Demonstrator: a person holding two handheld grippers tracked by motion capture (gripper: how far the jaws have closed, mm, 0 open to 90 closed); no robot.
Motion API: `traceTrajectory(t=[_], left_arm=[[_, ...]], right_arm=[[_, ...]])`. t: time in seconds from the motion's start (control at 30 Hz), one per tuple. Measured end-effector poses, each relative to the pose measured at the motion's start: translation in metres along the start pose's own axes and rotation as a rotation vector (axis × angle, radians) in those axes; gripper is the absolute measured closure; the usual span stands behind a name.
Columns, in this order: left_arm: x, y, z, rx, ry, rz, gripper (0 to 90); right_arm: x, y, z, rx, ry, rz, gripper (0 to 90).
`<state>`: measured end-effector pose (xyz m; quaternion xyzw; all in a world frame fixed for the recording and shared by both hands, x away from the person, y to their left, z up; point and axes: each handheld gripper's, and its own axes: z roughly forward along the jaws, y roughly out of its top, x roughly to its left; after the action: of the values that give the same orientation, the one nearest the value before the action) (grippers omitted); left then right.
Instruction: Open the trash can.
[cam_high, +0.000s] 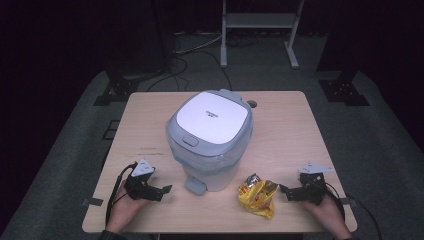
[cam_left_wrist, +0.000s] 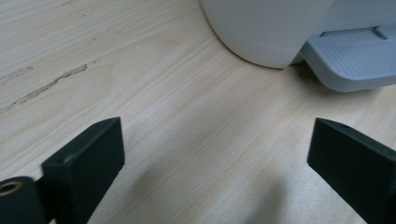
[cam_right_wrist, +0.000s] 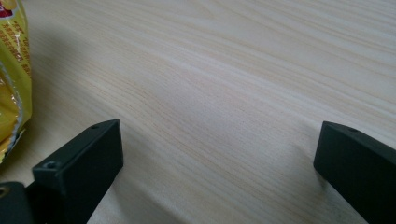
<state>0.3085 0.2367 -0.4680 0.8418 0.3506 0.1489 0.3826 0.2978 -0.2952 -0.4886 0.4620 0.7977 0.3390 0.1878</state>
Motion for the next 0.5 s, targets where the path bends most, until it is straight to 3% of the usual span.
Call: traceTrajectory(t=[0.5], left_arm=[[-0.007,0.009,-0.016,-0.053,-0.03,0.004,14.1]], right_arm=[[0.0,0.0,0.0,0.0,0.0,0.0,0.4]])
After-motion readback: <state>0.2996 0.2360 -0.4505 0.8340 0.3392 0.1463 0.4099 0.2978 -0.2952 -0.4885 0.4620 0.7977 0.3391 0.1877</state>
